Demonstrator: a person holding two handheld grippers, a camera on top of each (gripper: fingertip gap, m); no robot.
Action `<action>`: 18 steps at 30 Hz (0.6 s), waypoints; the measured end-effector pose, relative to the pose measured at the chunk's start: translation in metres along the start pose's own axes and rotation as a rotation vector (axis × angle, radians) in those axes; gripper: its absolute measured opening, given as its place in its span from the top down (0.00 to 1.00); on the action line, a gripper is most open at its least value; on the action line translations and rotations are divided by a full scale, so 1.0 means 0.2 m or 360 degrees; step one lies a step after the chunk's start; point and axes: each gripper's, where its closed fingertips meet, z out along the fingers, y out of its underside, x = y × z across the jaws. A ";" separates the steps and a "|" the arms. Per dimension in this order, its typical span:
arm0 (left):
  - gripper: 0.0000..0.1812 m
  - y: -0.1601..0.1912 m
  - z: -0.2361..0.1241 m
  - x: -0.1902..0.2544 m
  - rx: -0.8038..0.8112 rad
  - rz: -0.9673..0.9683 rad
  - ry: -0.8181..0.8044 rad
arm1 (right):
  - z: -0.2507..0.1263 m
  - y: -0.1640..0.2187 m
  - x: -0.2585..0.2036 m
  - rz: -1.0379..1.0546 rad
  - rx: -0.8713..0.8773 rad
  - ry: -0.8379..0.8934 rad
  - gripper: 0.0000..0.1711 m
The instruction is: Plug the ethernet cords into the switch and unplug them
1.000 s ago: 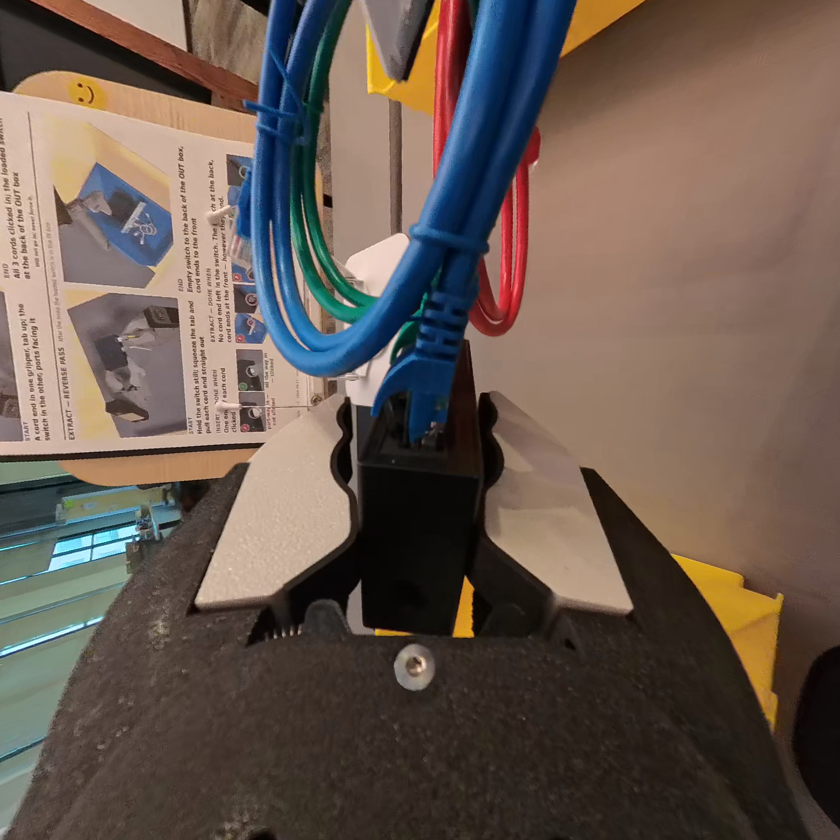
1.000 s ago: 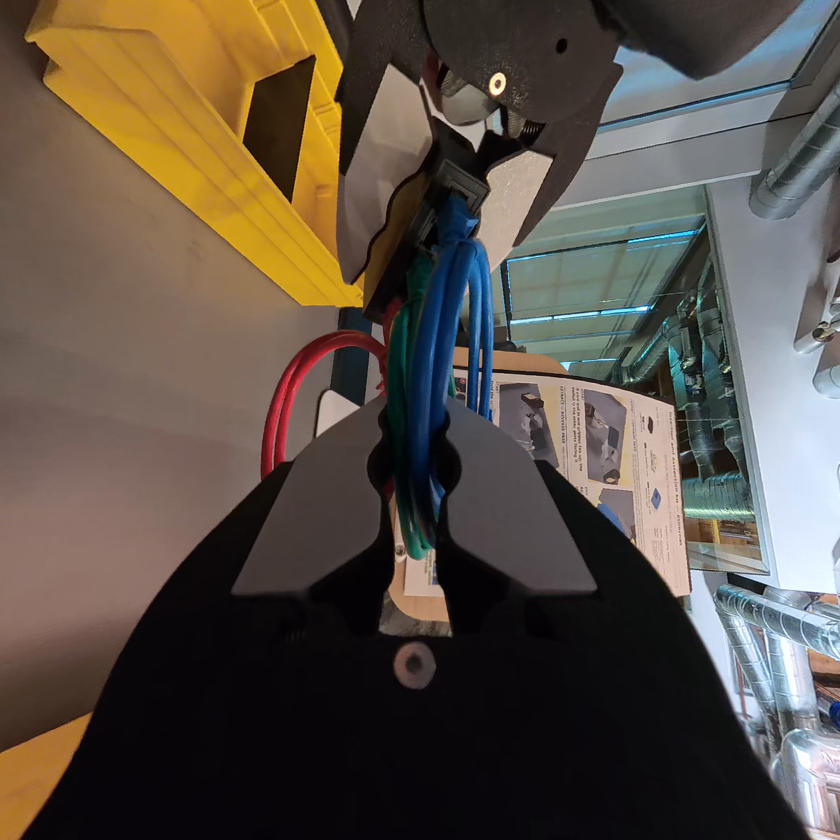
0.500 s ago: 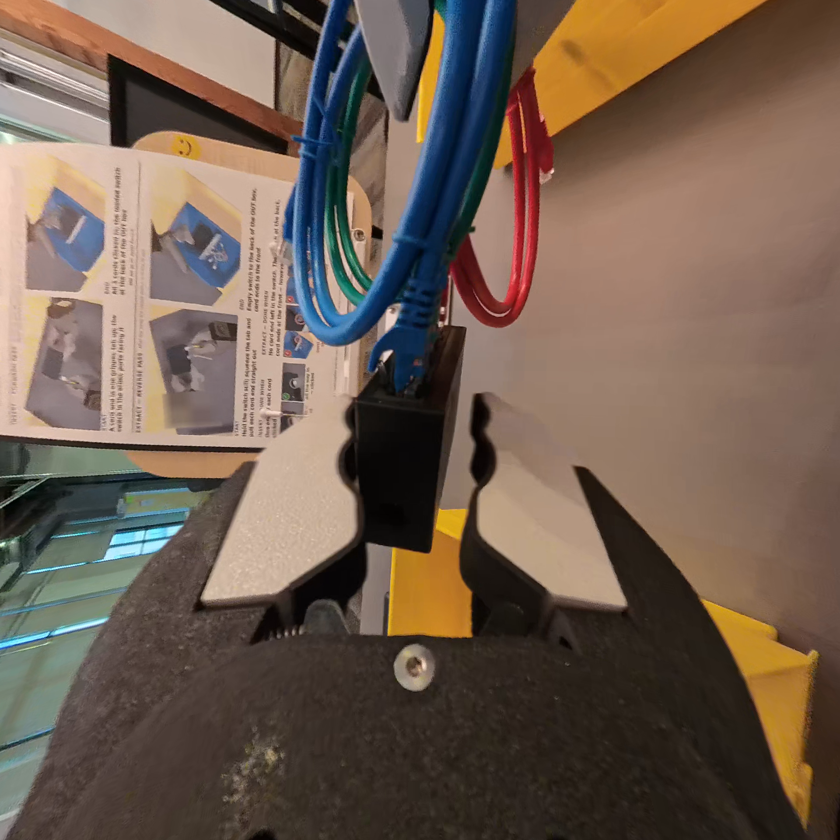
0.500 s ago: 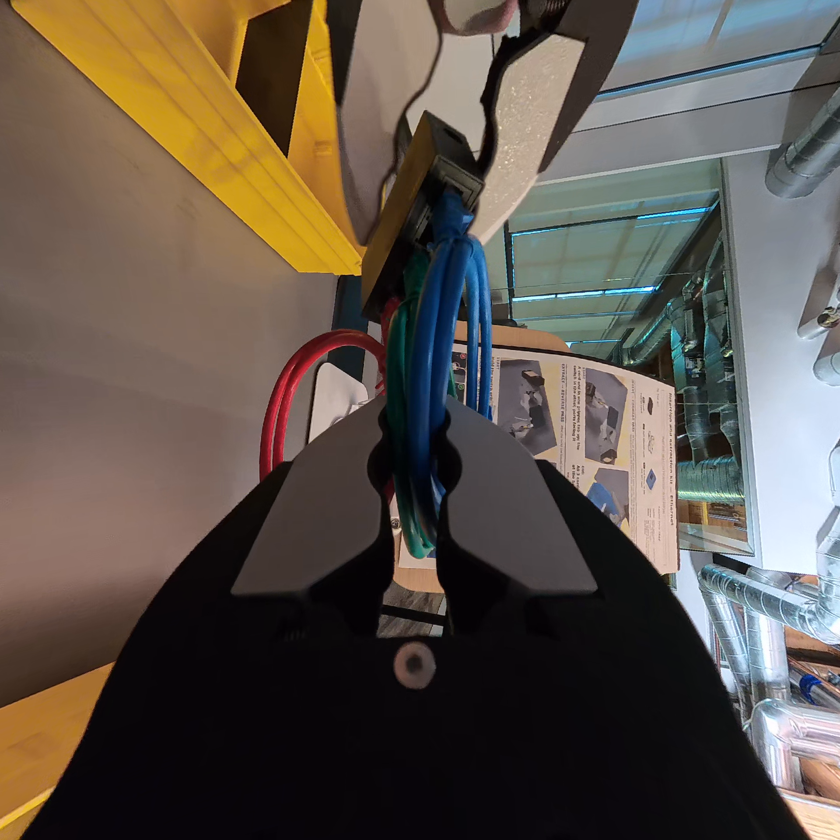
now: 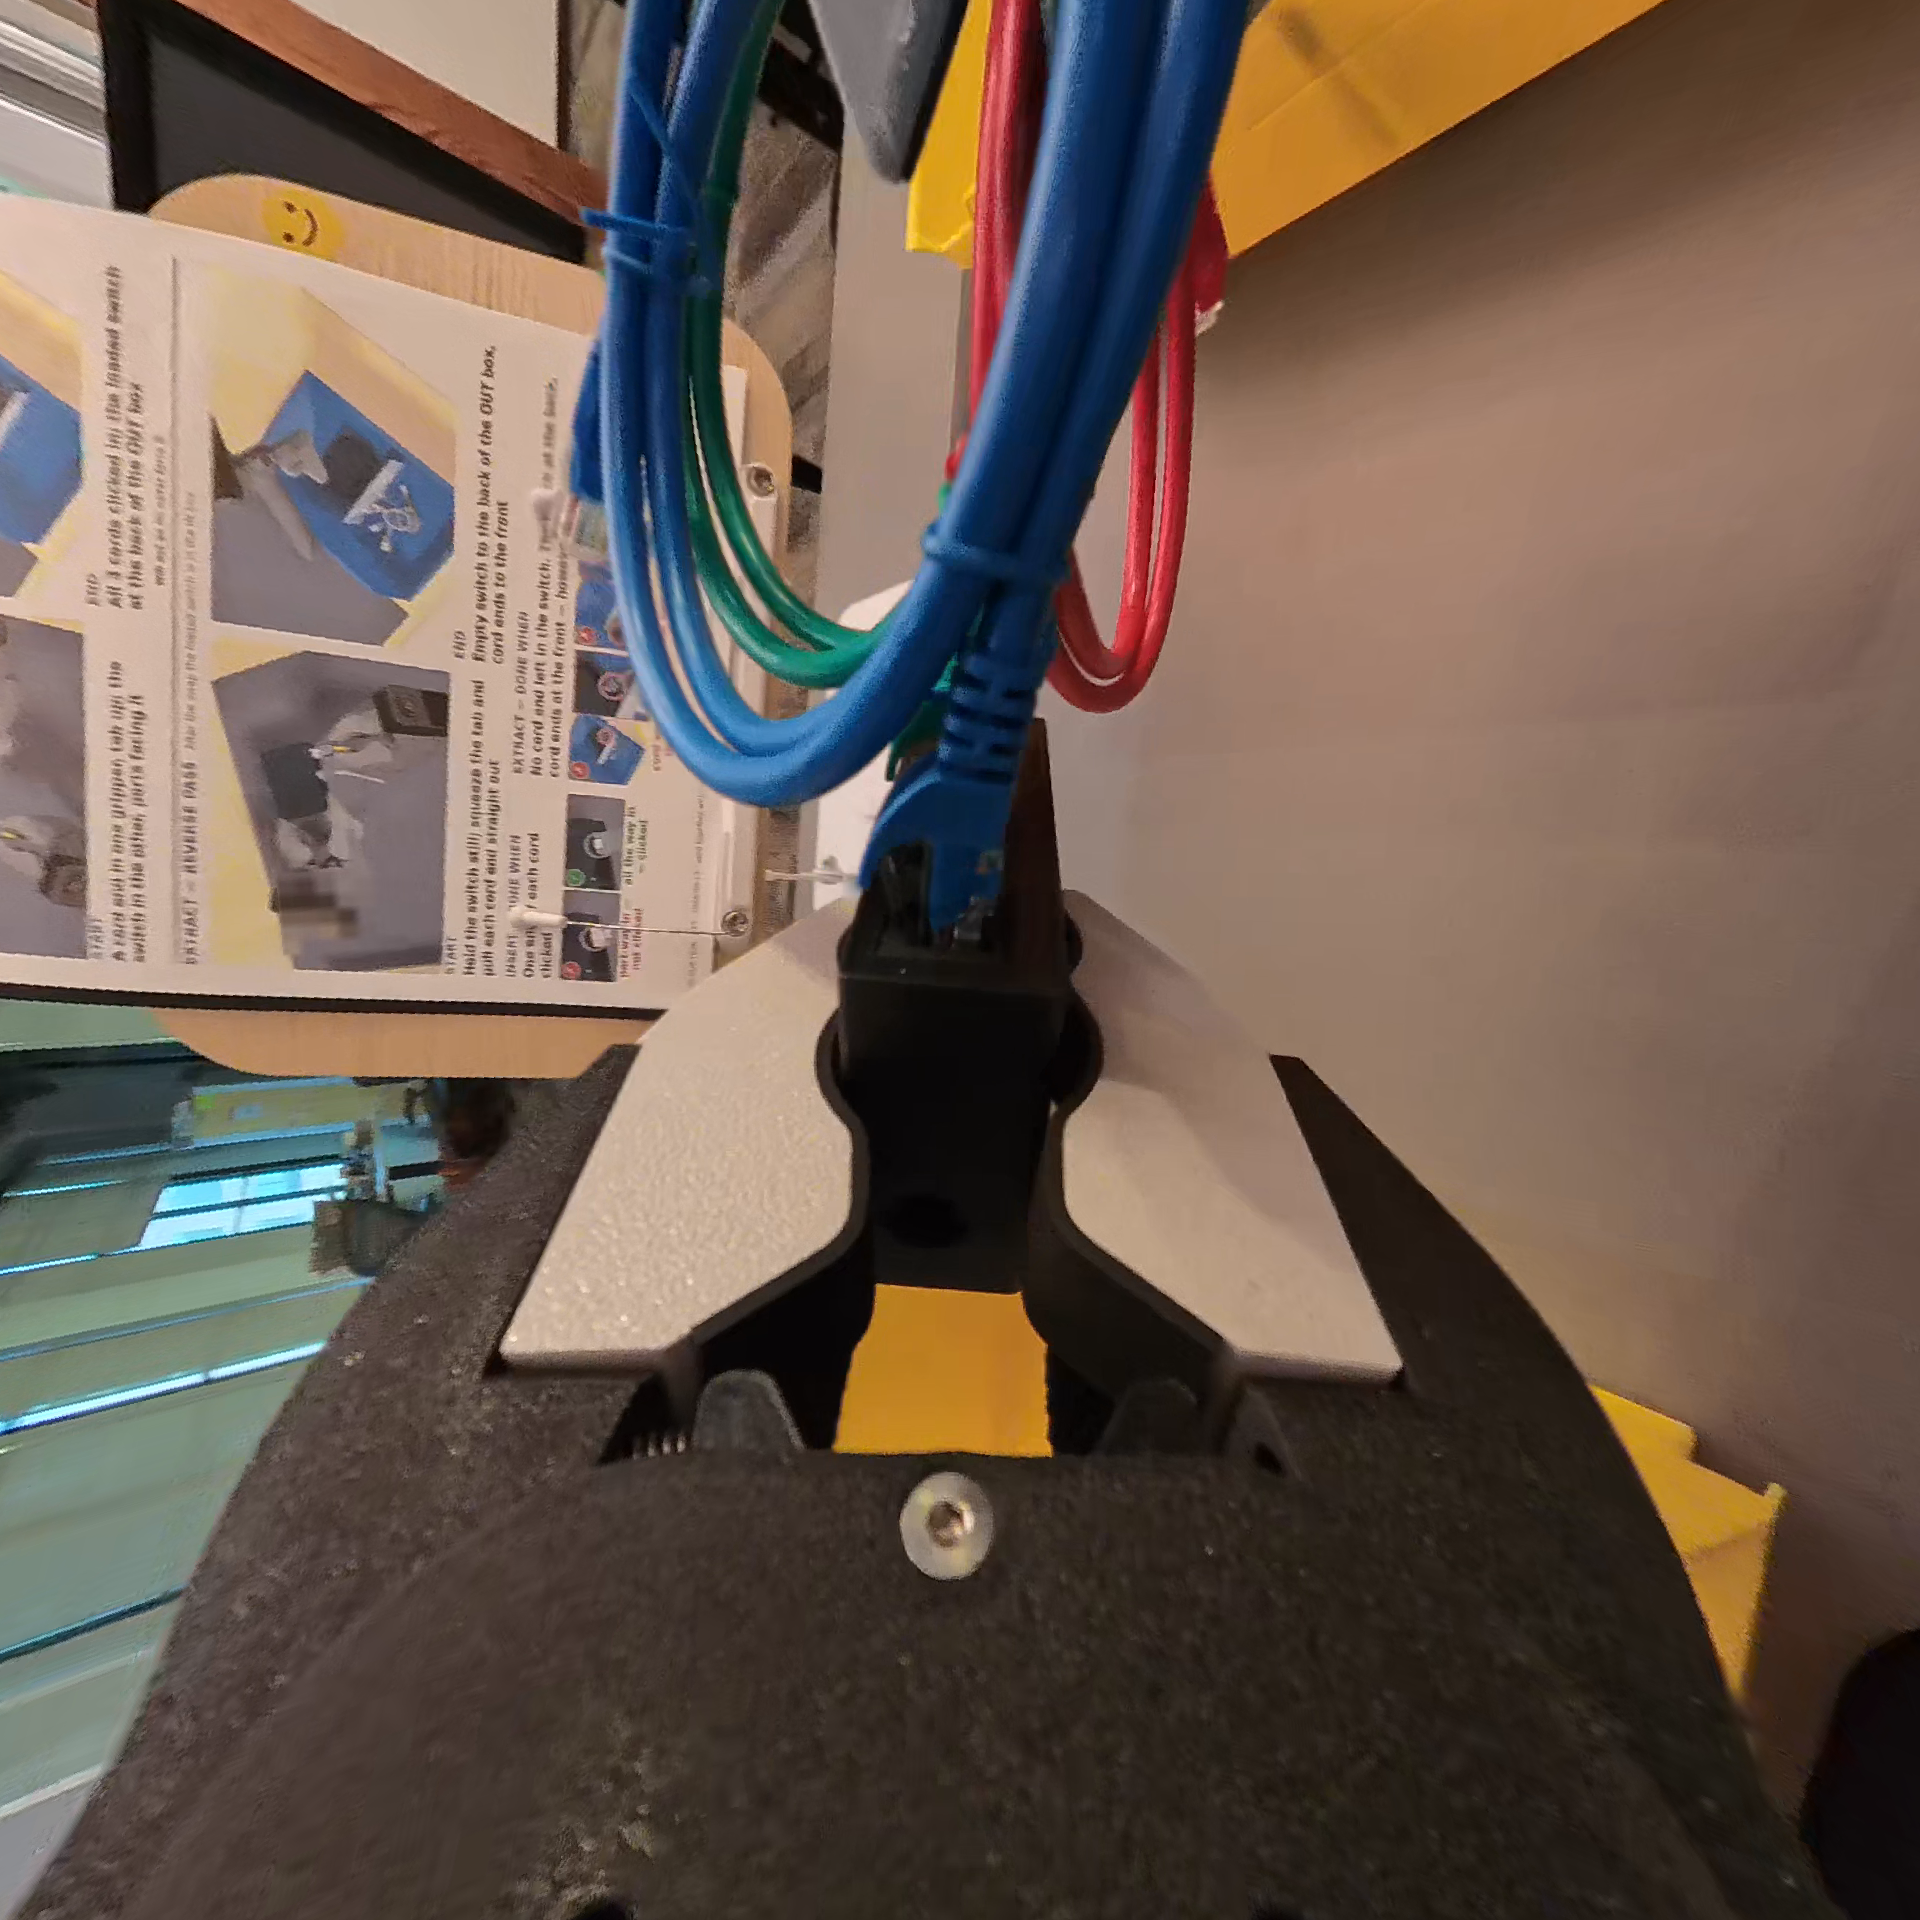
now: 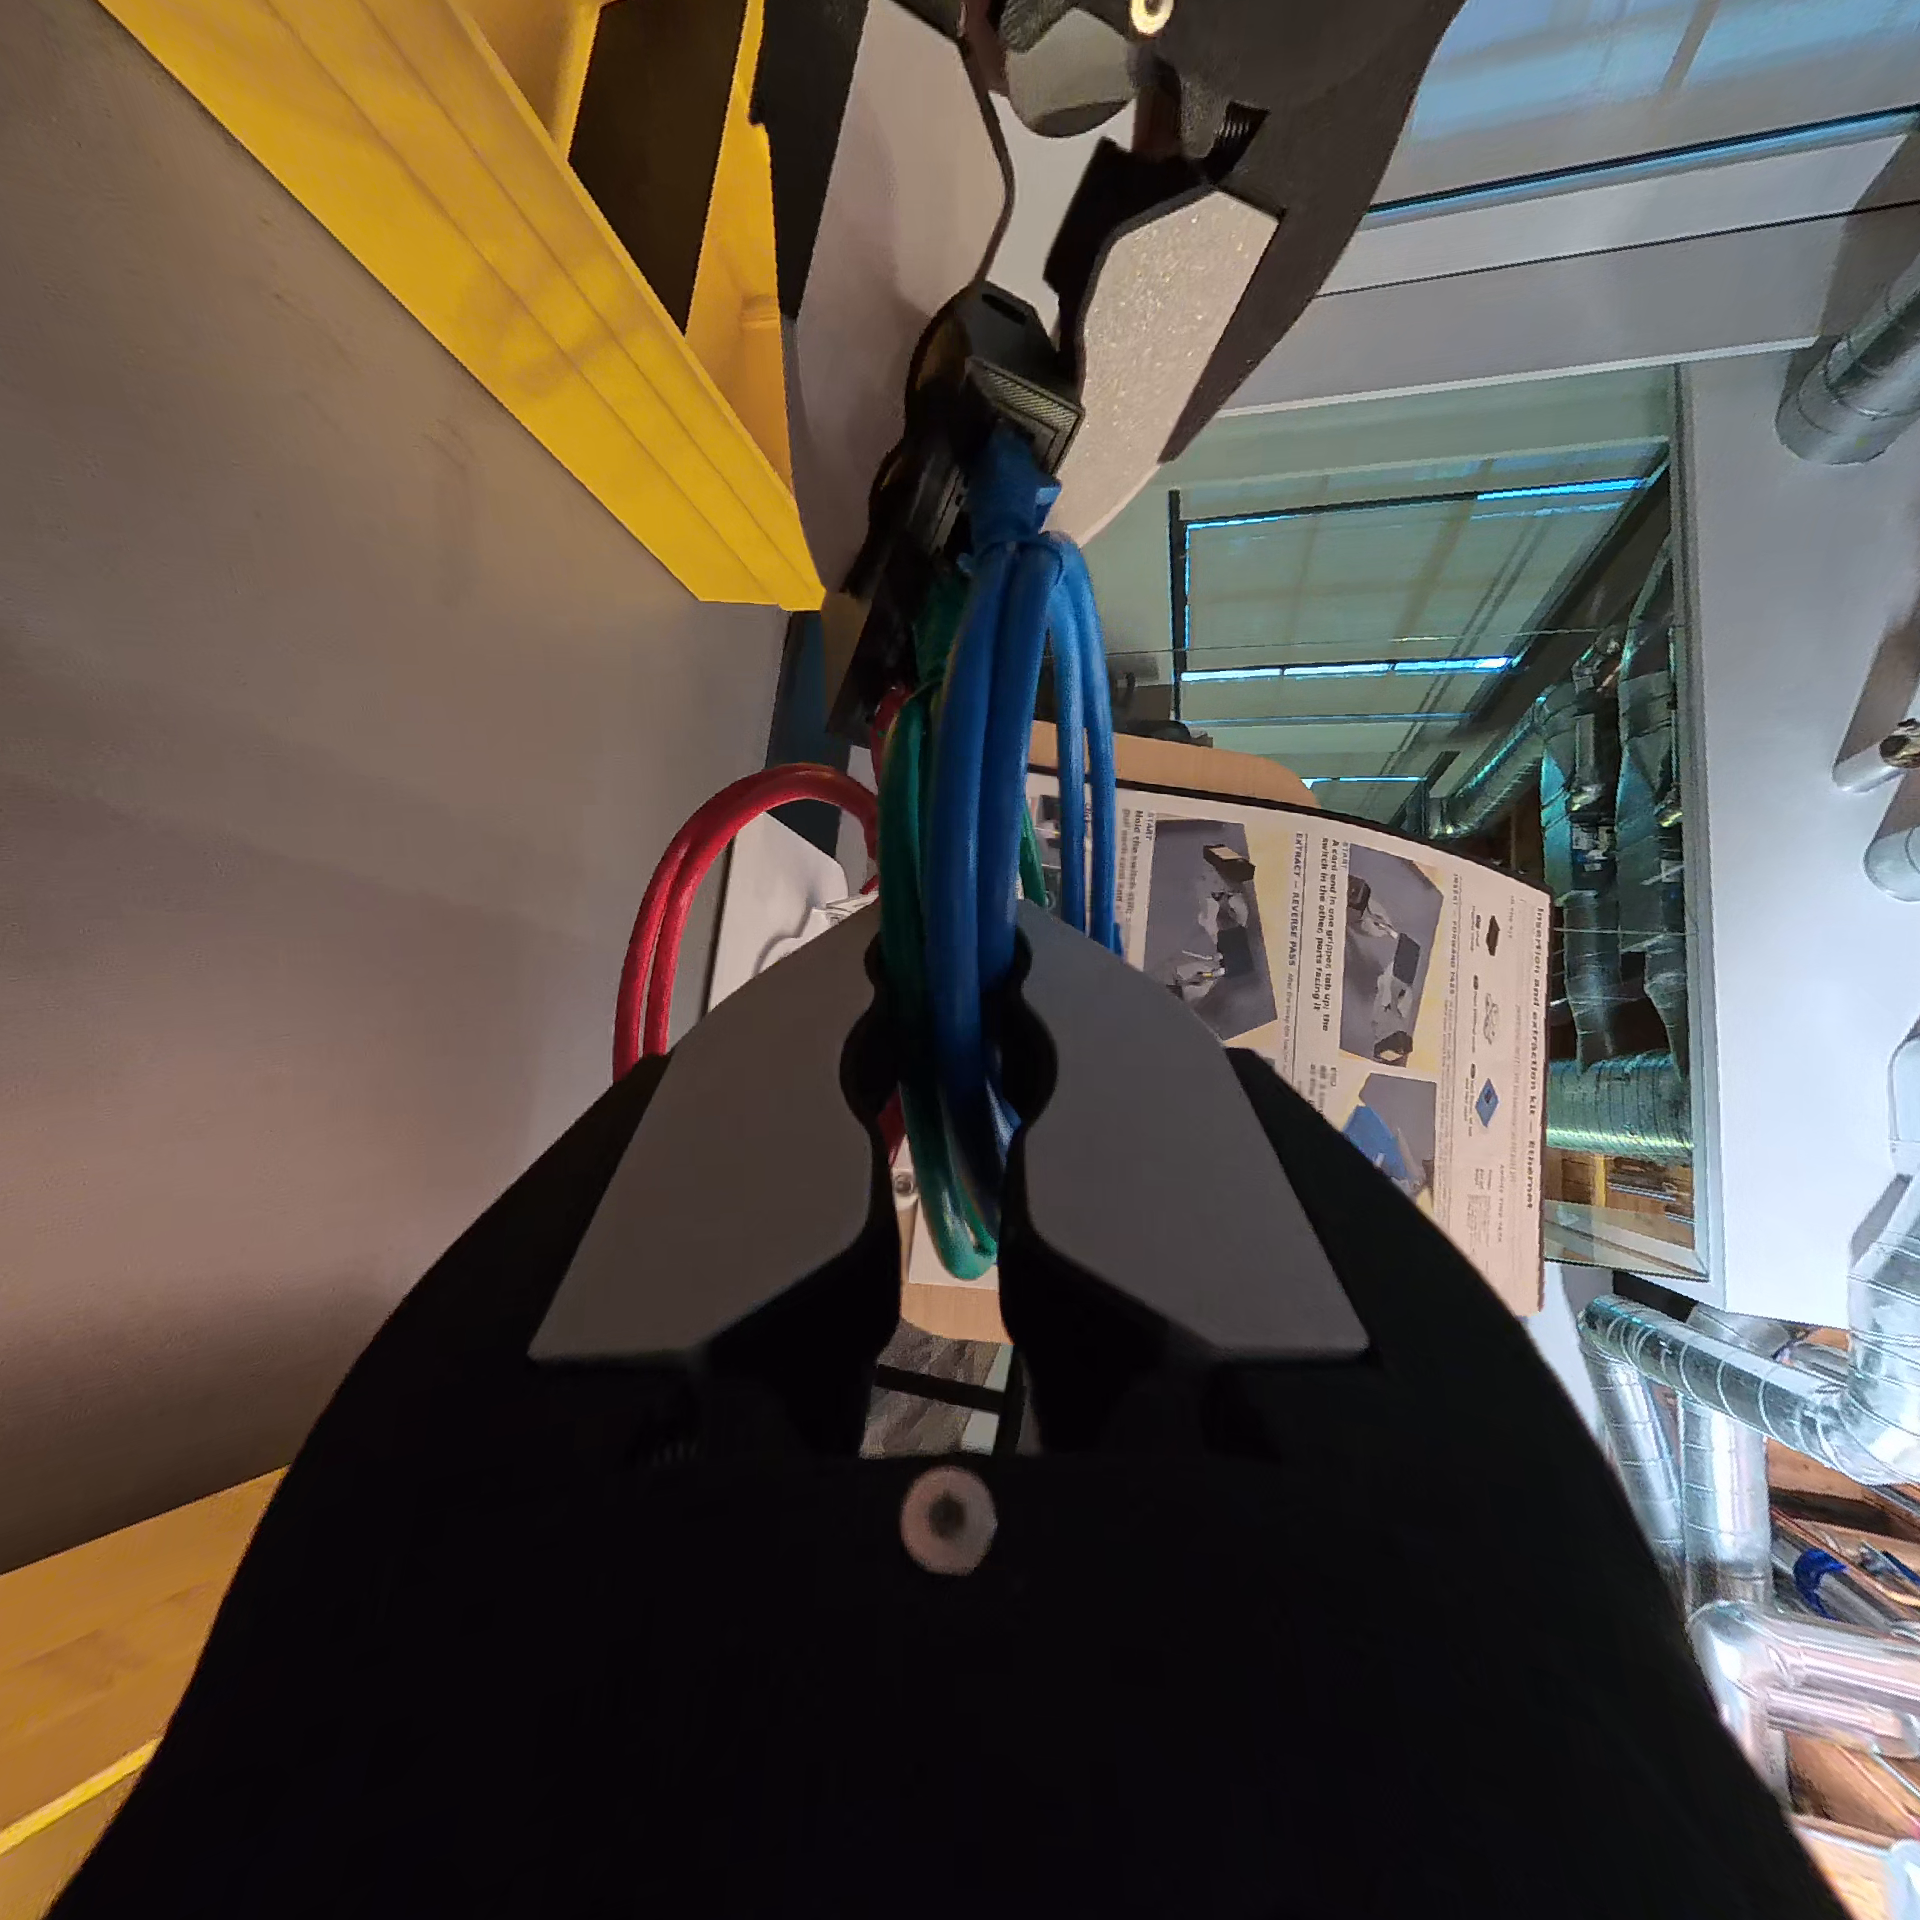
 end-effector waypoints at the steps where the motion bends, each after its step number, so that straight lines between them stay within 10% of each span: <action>1: 0.83 0.00 0.00 0.01 -0.0002 -0.0010 0.0011 | 0.00 0.00 0.00 -0.0001 -0.0006 -0.0009 0.90; 18: 0.84 0.04 0.08 -0.09 -0.0061 0.0113 -0.0362 | 0.06 0.07 0.02 -0.0088 -0.0028 0.0118 0.84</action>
